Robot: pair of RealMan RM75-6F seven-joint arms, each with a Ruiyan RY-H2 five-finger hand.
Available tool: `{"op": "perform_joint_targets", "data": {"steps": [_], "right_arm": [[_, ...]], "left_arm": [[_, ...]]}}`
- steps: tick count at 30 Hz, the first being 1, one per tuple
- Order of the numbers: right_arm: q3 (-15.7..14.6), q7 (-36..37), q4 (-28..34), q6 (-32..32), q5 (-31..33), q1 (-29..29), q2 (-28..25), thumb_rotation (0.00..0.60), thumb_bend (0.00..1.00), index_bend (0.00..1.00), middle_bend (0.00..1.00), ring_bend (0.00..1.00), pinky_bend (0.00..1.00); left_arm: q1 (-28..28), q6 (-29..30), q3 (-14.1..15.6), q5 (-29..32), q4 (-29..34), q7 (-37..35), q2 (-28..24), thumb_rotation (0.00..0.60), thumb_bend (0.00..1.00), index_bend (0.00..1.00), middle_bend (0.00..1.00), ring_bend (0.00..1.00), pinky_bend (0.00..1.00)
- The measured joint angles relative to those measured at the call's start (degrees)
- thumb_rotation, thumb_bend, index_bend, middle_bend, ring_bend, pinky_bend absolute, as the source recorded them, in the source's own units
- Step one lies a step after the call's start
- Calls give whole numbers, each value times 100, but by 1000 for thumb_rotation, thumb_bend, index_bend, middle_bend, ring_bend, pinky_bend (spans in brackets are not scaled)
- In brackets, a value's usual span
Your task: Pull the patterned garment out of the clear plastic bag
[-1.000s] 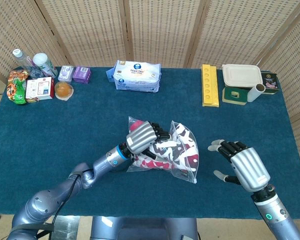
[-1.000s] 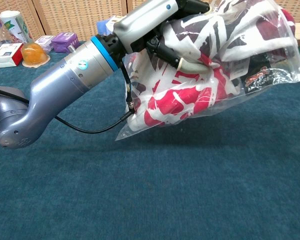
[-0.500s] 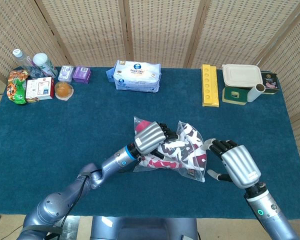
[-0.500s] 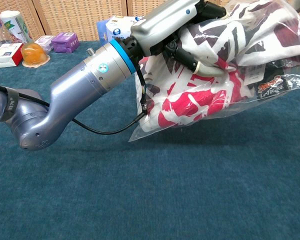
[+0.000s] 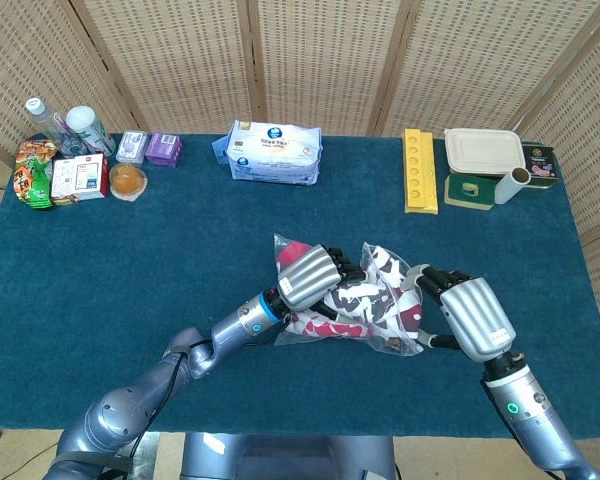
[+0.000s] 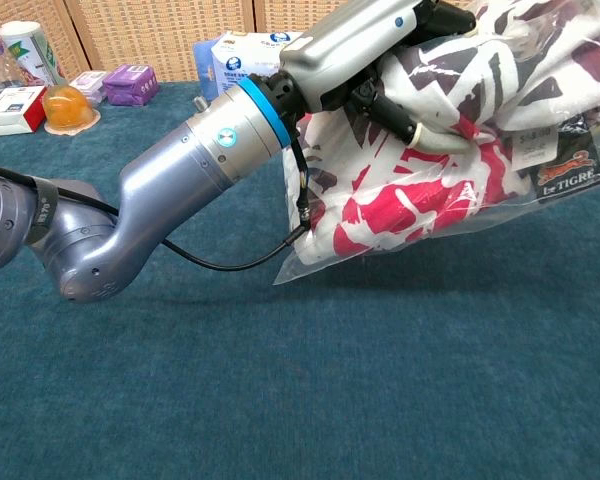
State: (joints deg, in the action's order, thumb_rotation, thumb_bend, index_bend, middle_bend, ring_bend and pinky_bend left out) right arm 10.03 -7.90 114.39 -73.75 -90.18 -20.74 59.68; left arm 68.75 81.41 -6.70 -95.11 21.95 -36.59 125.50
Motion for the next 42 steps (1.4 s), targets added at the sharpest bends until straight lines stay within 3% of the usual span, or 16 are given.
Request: {"op": "perform_joint_targets", "data": {"steps": [14,21,28,34,42], "right_arm": [[-160,30,185,-77,-155,52,-159,600,154,331,352,500,546],[-98,-6,162,-15,-18,-33,-120,600,156,328,352,505,578],[-34,-383,226,56,235,-89,-126,600,252,334,345,511,592],[-32,-604,334,247,431,-168,-173,600,328,398,361,554,622],[26,-742,388,285,588,-274,-126,600,347,477,397,597,654]], "left_arm": [[116,-62,-75,161,-144,31,76,600,400,918,779,769,676],[134,-74,-23,164,-184,36,119,600,401,918,779,769,672],[148,-86,-11,184,-215,26,133,600,400,918,779,769,669],[172,-89,7,190,-218,22,138,600,400,918,779,769,667],[164,-119,53,194,-217,21,136,600,399,918,779,769,665]]}}
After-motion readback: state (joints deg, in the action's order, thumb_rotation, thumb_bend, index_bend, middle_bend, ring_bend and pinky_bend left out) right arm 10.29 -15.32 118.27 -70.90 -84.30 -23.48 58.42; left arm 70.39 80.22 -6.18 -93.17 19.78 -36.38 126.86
